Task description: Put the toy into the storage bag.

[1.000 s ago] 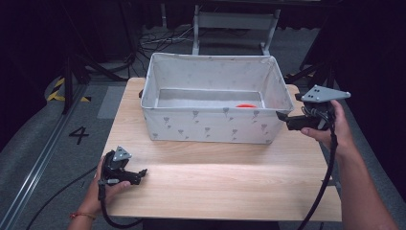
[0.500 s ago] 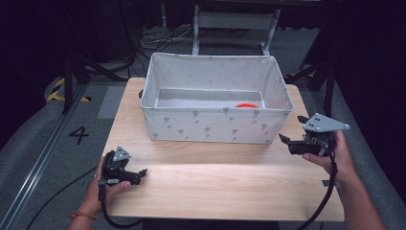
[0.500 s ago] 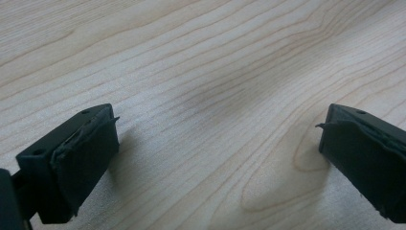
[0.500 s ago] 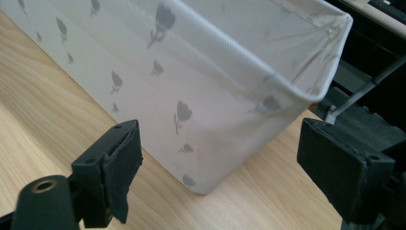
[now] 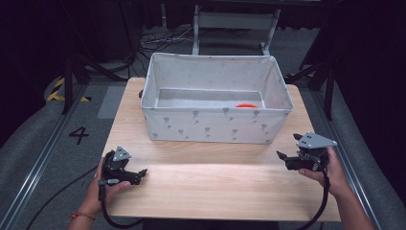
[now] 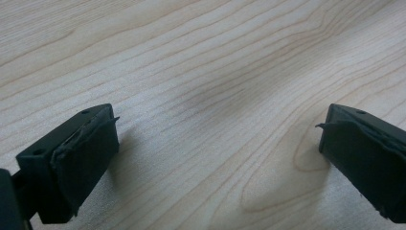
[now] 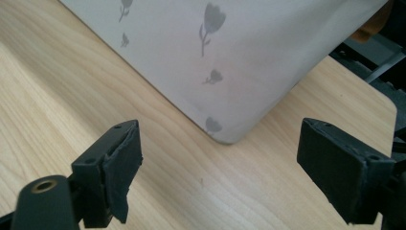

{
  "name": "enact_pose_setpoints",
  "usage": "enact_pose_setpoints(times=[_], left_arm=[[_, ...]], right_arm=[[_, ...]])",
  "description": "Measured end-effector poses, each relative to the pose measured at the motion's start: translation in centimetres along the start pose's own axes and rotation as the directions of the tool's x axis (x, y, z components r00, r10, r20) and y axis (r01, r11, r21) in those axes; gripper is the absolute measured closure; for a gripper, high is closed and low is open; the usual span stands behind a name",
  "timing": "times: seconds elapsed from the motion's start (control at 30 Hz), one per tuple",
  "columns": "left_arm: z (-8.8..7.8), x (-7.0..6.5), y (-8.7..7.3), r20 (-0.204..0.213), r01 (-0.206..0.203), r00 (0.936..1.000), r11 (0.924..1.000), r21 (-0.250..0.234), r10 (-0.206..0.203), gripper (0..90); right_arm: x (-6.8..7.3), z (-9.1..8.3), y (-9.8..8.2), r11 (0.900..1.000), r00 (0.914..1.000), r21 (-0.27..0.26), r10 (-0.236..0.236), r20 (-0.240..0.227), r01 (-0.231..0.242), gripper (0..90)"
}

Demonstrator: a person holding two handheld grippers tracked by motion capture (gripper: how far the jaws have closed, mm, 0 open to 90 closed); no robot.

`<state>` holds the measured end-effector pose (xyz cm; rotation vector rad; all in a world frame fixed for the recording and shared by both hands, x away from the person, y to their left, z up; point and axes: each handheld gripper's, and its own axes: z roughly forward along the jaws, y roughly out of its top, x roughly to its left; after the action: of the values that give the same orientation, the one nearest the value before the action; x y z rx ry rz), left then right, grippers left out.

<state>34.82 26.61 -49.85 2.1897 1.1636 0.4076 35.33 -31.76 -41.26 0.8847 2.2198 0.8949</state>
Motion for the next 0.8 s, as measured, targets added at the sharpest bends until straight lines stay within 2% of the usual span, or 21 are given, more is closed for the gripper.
enact_pose_setpoints(times=[0.23,0.37,0.43,0.5,0.57,0.6,0.67,0.77,0.8], left_arm=[[0.0,0.0,0.0,0.0,0.001,1.0,1.0,0.0,-0.001,0.2],[0.0,0.0,0.0,0.0,0.001,1.0,1.0,-0.001,-0.001,0.2],[0.0,0.0,0.0,0.0,0.0,1.0,1.0,-0.001,0.0,0.2],[0.0,0.0,0.0,0.0,0.001,1.0,1.0,-0.001,-0.001,0.2],[0.0,0.0,0.0,0.0,0.001,1.0,1.0,-0.001,-0.001,0.2],[0.0,0.0,0.0,0.0,0.0,1.0,1.0,0.0,0.0,0.2],[0.0,0.0,0.0,0.0,0.001,1.0,1.0,0.0,-0.001,0.2],[0.0,0.0,0.0,0.0,0.0,1.0,1.0,0.0,0.0,0.2],[0.0,0.0,0.0,0.0,0.0,1.0,1.0,0.0,0.0,0.2]], right_arm=[[0.5,0.6,-2.8,1.0,0.9997,0.022,0.022,-0.009,-0.022,16.4],[0.5,0.9,-4.9,0.996,0.9973,0.054,0.068,-0.03,-0.066,17.5],[0.6,1.0,-5.3,0.995,0.9967,0.062,0.074,-0.034,-0.072,17.6],[0.7,1.0,-6.6,0.993,0.9953,0.078,0.089,-0.039,-0.086,17.6],[0.7,1.0,-6.9,0.993,0.995,0.08,0.093,-0.037,-0.09,17.6],[0.7,1.0,-7.6,0.99,0.9924,0.086,0.117,-0.036,-0.114,17.6],[0.8,1.0,-8.4,0.987,0.9909,0.101,0.128,-0.04,-0.124,17.6],[0.5,1.1,-9.7,0.977,0.9809,0.107,0.188,-0.049,-0.182,17.6],[0.5,1.1,-9.7,0.977,0.9809,0.107,0.188,-0.049,-0.182,17.6]])
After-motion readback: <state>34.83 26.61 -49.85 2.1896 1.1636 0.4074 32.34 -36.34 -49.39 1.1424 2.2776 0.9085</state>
